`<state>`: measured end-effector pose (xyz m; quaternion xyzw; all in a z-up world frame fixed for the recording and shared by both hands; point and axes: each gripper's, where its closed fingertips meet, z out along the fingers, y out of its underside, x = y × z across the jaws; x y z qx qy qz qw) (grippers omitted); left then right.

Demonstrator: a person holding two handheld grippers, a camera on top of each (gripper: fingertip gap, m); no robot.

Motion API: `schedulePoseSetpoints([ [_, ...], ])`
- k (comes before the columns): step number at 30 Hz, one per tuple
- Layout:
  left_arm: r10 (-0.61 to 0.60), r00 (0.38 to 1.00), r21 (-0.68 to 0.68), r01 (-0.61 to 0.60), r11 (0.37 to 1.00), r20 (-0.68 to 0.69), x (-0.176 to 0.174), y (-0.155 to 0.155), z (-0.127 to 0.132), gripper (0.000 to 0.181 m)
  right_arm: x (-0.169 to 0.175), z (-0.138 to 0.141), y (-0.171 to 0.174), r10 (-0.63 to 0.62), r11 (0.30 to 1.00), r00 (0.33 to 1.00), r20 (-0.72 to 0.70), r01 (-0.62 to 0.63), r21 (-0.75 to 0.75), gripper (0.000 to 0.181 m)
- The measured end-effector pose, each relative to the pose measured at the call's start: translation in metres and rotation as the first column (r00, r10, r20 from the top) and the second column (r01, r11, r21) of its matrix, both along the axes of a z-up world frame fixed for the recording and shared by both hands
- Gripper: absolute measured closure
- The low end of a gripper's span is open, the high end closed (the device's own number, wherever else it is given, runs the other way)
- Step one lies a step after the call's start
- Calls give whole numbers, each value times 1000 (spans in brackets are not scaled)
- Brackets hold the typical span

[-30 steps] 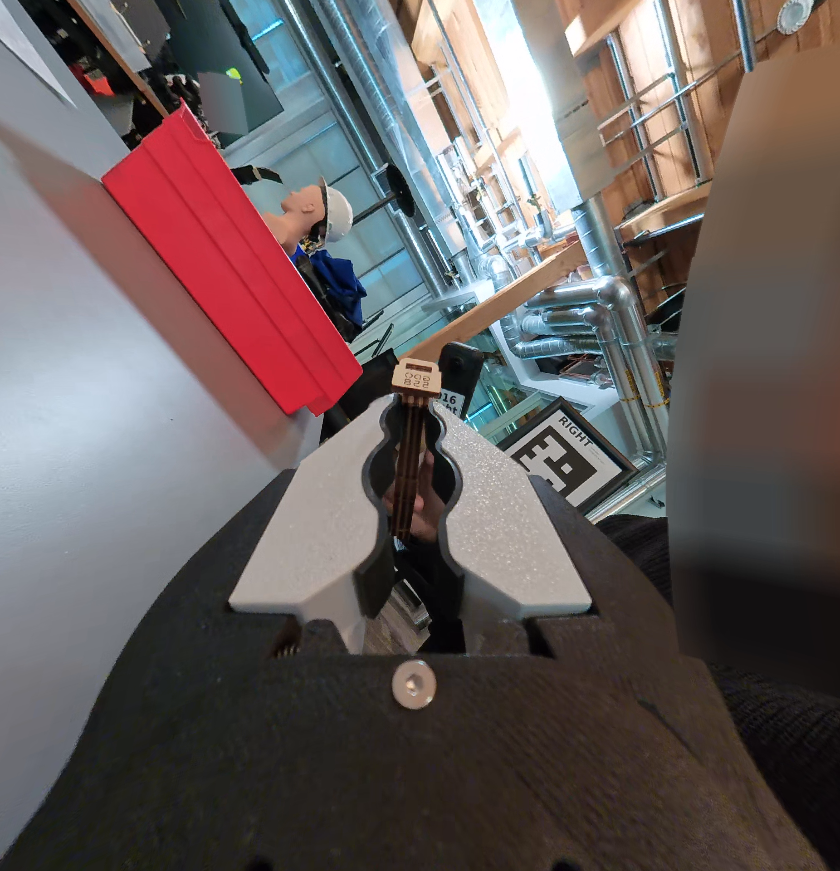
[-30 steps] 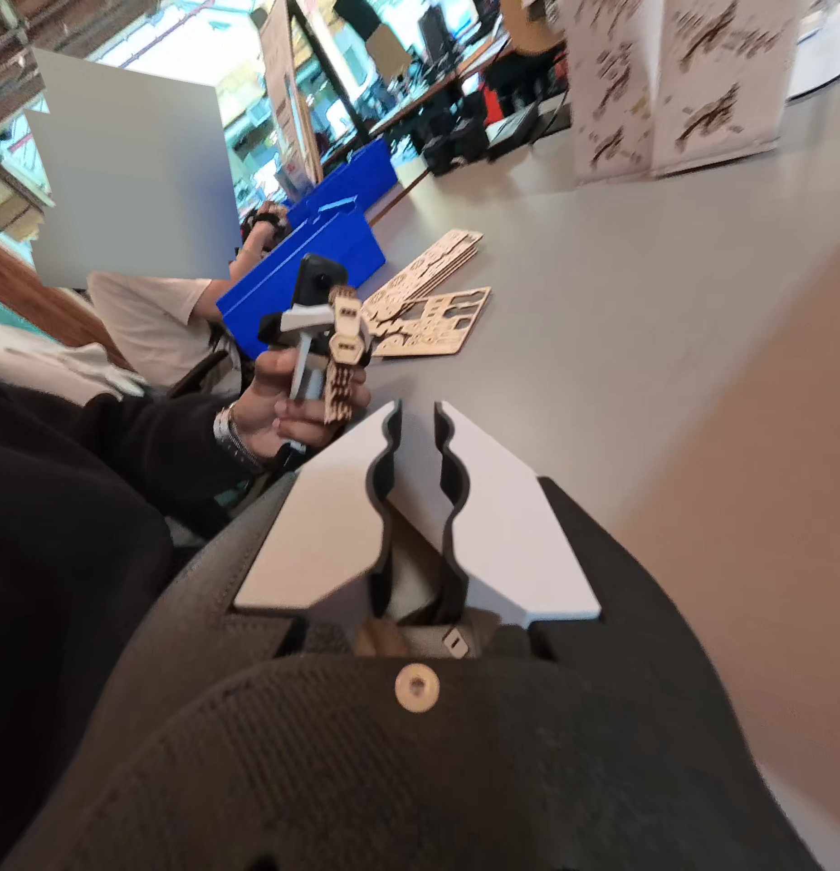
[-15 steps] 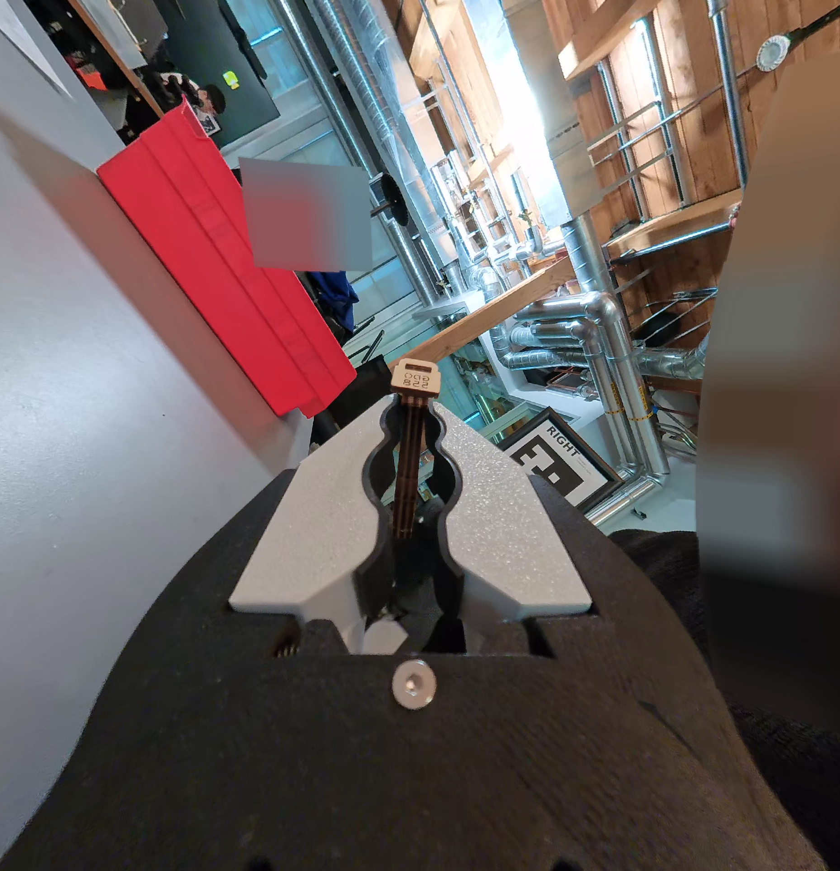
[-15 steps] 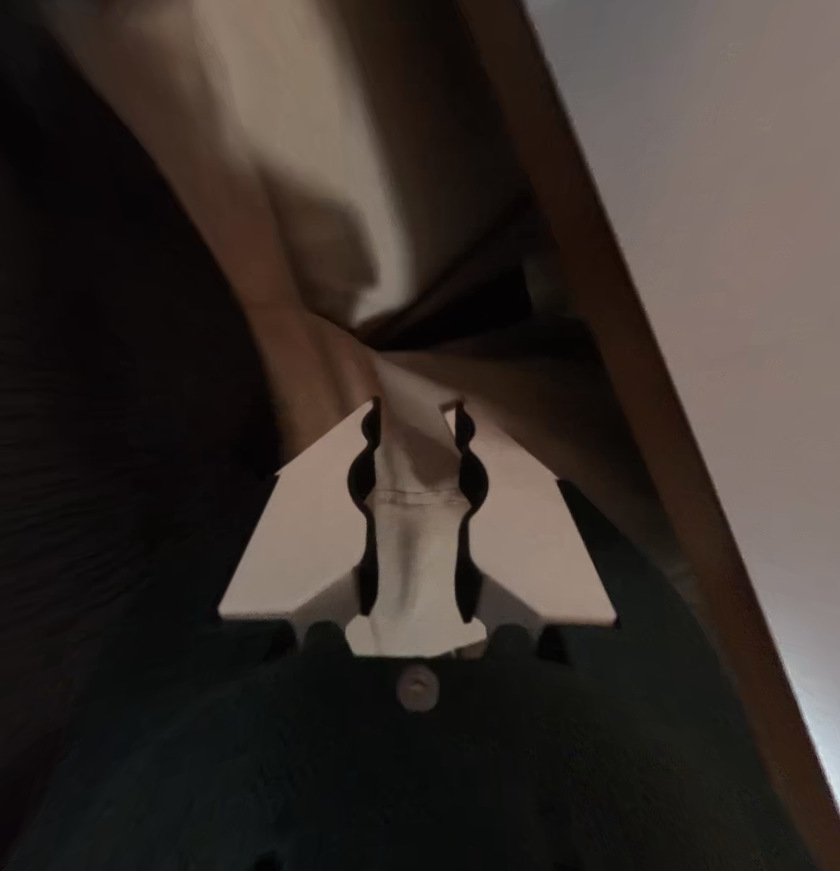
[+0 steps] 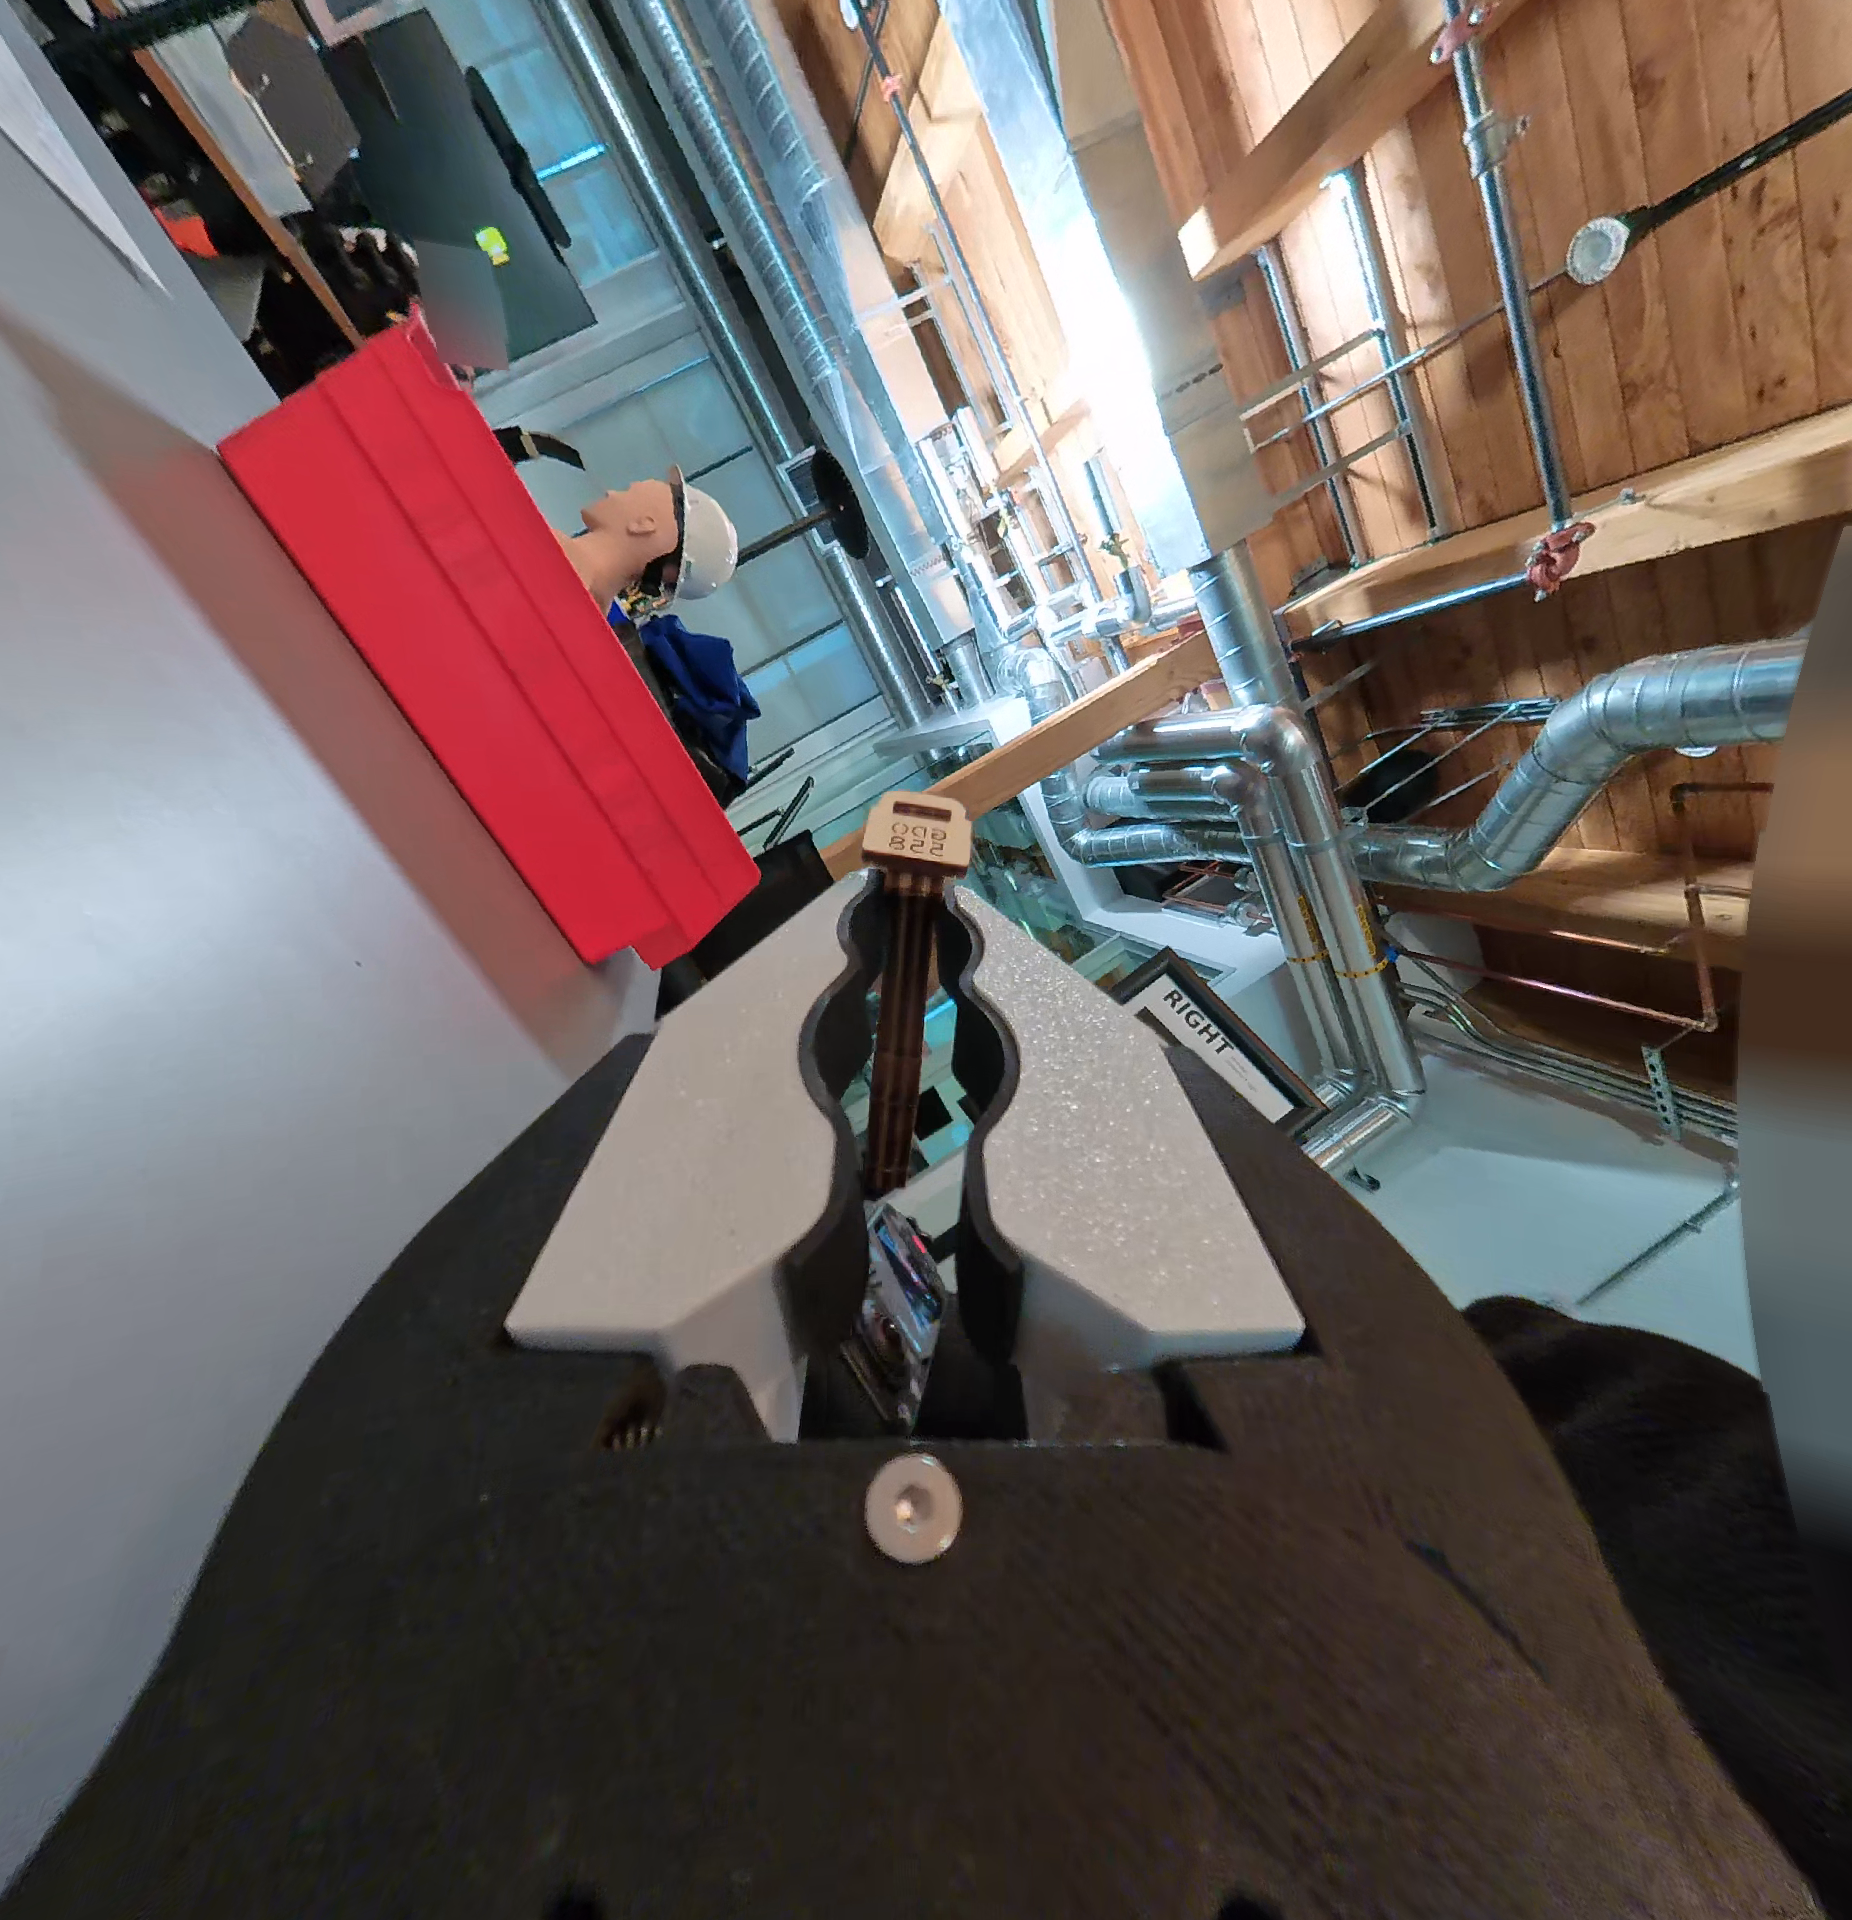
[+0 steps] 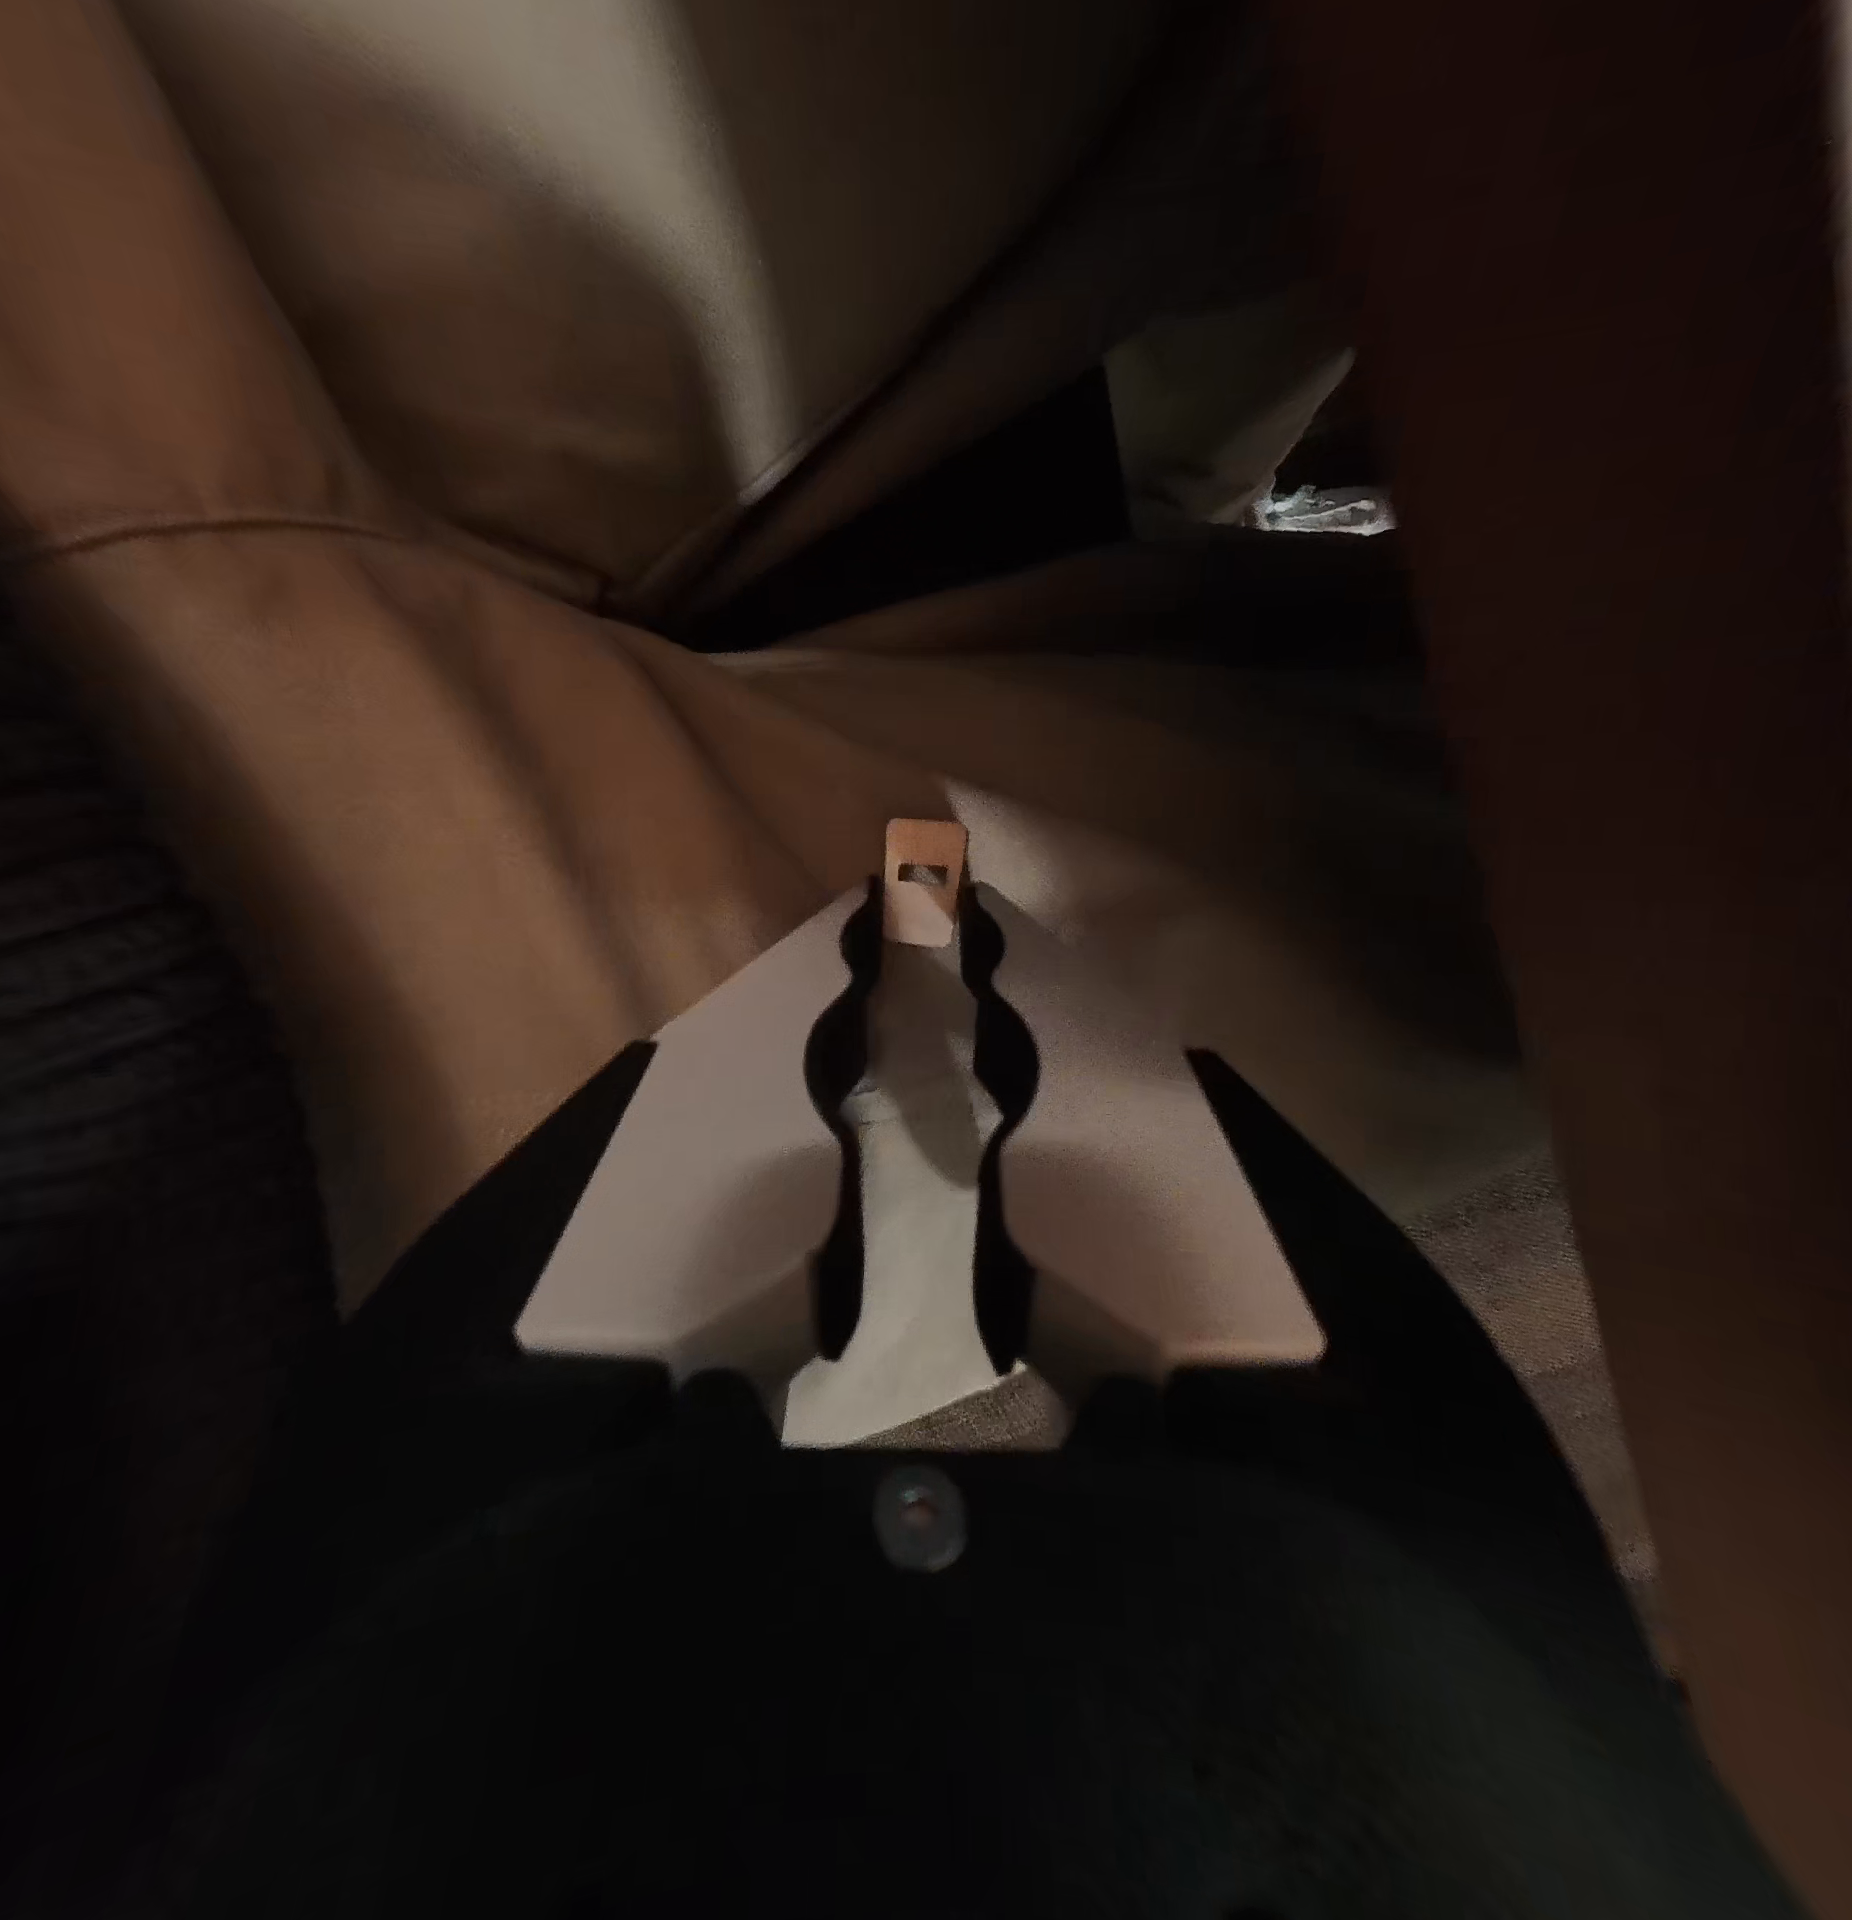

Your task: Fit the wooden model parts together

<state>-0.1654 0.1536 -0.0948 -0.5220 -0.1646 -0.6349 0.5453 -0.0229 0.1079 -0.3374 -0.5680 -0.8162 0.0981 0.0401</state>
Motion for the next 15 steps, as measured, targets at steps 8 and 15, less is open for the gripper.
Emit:
schedulePoseSetpoints([
  [8,100,978,101,-82,992,-181,-17,-5,15,175,-39,108,-26,-68,960,870,-489,-76,-268,168],
  [15,152,948,135,-118,984,-280,-23,-4,16,175,-31,144,135,-283,884,648,-707,461,69,168],
])
